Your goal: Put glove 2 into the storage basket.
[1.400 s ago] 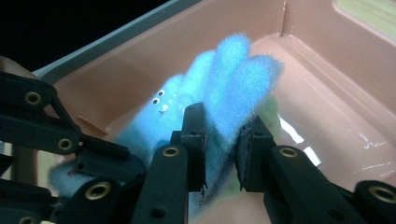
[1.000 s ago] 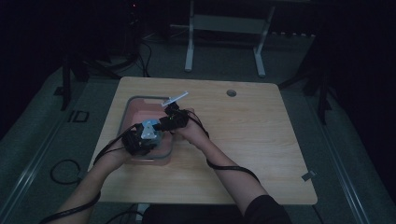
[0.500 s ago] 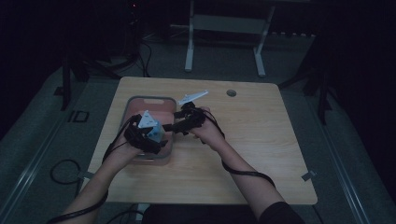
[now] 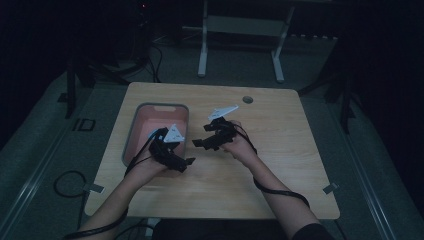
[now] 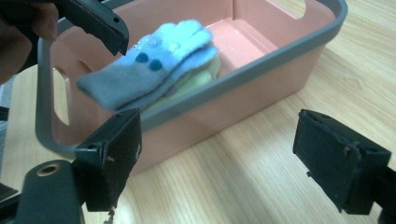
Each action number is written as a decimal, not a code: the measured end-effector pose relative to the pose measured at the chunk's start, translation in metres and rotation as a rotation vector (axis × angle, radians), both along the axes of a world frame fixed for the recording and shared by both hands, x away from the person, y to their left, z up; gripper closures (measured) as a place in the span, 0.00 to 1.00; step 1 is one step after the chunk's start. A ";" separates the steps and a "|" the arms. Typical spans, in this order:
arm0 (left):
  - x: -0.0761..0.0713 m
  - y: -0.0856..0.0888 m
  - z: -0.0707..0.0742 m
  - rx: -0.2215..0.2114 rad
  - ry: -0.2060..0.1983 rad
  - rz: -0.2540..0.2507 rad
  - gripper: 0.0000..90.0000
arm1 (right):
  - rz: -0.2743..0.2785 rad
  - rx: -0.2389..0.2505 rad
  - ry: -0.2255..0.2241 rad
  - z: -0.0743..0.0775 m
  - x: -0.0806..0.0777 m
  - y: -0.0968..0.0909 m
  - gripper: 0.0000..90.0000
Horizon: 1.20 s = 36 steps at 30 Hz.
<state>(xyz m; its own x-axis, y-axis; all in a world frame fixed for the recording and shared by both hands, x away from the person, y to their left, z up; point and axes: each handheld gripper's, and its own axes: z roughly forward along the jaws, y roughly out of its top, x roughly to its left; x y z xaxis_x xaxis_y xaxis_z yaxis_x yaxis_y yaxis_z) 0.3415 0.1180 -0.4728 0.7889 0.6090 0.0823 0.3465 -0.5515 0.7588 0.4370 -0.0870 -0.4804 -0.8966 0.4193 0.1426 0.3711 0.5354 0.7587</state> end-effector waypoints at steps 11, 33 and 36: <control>-0.001 -0.026 -0.010 0.009 0.005 -0.058 0.02 | -0.023 -0.004 -0.003 -0.004 -0.006 -0.024 0.17; -0.011 -0.076 -0.025 0.003 0.018 -0.189 0.02 | -0.088 0.000 0.010 -0.029 -0.020 -0.090 0.17; -0.013 -0.083 -0.027 0.002 0.022 -0.211 0.02 | -0.097 0.001 0.009 -0.031 -0.022 -0.099 0.17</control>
